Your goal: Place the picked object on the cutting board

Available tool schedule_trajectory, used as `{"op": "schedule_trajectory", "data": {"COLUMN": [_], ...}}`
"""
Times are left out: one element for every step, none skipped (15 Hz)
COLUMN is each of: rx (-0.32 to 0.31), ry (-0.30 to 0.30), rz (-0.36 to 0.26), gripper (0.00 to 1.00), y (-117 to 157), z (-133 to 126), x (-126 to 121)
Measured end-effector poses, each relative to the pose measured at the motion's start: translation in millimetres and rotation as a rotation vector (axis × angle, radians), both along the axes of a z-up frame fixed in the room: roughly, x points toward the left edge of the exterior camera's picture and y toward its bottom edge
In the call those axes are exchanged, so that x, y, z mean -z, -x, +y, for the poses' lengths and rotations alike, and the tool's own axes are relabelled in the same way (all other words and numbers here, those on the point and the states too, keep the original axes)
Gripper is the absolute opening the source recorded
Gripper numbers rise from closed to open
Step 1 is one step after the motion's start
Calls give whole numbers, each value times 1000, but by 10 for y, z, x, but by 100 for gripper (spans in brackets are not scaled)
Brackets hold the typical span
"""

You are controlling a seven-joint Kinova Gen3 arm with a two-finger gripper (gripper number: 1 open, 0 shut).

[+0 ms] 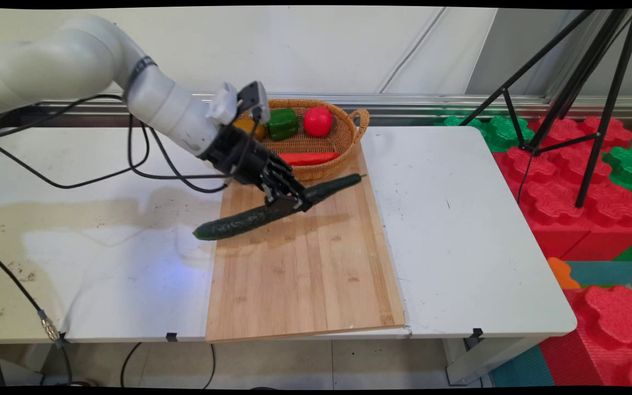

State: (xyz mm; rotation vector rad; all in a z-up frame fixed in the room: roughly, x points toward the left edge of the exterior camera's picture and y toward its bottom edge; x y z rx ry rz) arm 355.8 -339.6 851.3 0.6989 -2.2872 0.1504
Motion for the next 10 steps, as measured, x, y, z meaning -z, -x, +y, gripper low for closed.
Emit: {"op": "schedule_trajectory", "data": {"rx": [-1, -3, -4, -5, -8, -10, -11, -10, -8, -7], "ry": [-2, -4, -5, -6, -6, -6, -5, -3, 0, 3], "rz": [-6, -10, -14, -17, -22, -26, -29, -31, -34, -37], "gripper": [0, 0, 0, 0, 0, 100, 100, 100, 100, 100], "y": [40, 71, 95, 116, 137, 155, 166, 178, 186, 186], "z": [-31, -61, -86, -110, -142, -171, -193, -211, -226, -235], "x": [56, 99, 131, 161, 194, 220, 235, 244, 245, 241]}}
